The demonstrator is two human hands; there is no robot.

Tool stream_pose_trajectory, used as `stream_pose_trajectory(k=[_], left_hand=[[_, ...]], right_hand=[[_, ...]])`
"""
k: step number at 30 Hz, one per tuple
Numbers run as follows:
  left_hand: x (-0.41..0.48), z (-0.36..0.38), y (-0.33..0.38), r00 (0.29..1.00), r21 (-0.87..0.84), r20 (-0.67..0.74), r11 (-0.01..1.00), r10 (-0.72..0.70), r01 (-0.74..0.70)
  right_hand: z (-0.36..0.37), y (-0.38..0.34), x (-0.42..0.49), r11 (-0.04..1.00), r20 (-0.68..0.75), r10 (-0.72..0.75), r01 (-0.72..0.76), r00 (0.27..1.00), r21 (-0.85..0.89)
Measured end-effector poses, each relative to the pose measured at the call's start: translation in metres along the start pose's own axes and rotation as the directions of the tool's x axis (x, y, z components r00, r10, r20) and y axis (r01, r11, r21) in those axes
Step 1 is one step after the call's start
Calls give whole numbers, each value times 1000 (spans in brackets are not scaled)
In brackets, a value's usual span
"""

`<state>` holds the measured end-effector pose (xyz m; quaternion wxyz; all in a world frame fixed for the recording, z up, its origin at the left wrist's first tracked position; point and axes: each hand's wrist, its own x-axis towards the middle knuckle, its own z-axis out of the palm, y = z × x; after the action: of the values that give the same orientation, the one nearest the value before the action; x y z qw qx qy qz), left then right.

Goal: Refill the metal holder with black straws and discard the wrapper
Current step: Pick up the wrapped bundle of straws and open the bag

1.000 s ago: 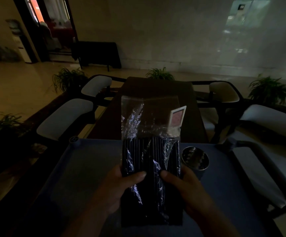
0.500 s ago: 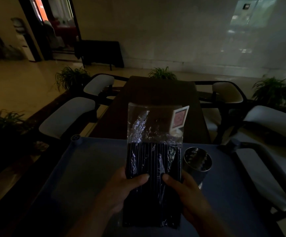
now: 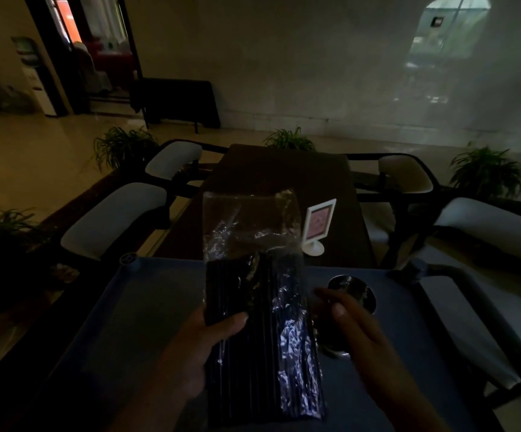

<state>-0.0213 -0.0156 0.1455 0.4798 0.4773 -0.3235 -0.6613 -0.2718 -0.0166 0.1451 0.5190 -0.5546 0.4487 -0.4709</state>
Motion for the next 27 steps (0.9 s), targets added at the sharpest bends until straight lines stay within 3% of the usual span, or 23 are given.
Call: stream_pose_trajectory(k=[3, 5, 8, 12, 18, 20, 22, 25, 27], left_hand=[[-1, -2, 6, 1000, -63, 14, 998, 8, -7], [-2, 0, 9, 999, -90, 40, 996, -1, 5], [-5, 6, 12, 997, -87, 77, 996, -9, 15], [-7, 13, 8, 997, -105, 71, 994, -30, 37], [-12, 24, 3, 994, -138, 78, 986, -80, 90], [-14, 31, 0, 991, -170, 89, 979, -97, 111], [-17, 39, -3, 991, -180, 77, 976, -110, 123], [-20, 53, -3, 994, -126, 43, 987, -97, 102], [-22, 62, 0, 997, -78, 21, 994, -70, 71]], right_hand=[[-11, 1, 7, 867, -61, -157, 109, 986, -486], [-8, 4, 8, 749, -18, -211, 150, 977, -645], [4, 2, 7, 613, 111, -341, 310, 933, -727], [21, -4, 3, 466, 178, -462, 408, 869, -785], [30, -1, -2, 411, 301, -473, 510, 828, -755], [34, 6, -2, 458, 321, -465, 535, 825, -710], [40, 7, -7, 668, 296, -394, 492, 870, -559], [44, 4, -9, 862, 155, -299, 336, 942, -379], [45, 2, -10, 915, 61, -287, 293, 956, -278]])
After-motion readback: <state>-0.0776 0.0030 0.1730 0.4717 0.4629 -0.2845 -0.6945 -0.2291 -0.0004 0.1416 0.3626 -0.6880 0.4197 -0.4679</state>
